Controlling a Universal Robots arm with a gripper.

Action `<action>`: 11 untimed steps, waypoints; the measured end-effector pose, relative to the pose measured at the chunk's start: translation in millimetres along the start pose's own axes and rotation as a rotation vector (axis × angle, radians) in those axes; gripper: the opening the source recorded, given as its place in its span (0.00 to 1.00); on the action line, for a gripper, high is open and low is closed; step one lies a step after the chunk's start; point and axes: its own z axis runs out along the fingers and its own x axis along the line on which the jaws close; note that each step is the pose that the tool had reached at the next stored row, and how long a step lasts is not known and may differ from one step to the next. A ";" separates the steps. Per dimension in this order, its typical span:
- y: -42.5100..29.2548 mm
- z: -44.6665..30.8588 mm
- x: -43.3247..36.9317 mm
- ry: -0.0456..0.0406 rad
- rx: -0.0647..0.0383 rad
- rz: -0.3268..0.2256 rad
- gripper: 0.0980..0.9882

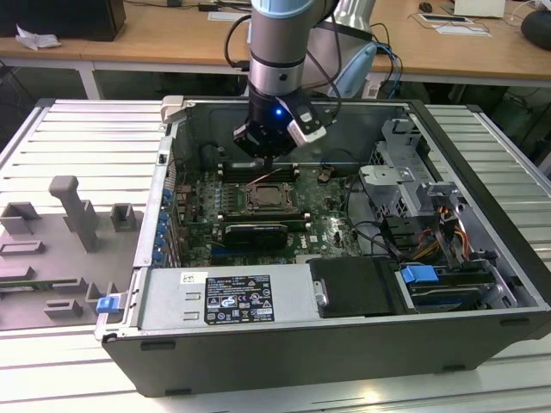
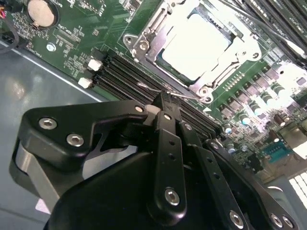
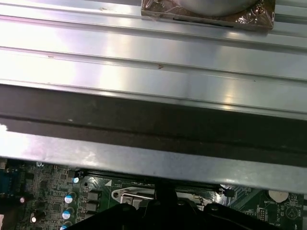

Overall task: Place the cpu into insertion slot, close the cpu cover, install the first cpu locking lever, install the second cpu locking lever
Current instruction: 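Install the first cpu locking lever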

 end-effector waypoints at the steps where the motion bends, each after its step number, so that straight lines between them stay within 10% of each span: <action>1: -0.2 0.7 -1.2 0.0000 0.000 0.000 0.00; 11: -1.1 4.3 -3.4 -0.0060 -0.019 0.038 0.00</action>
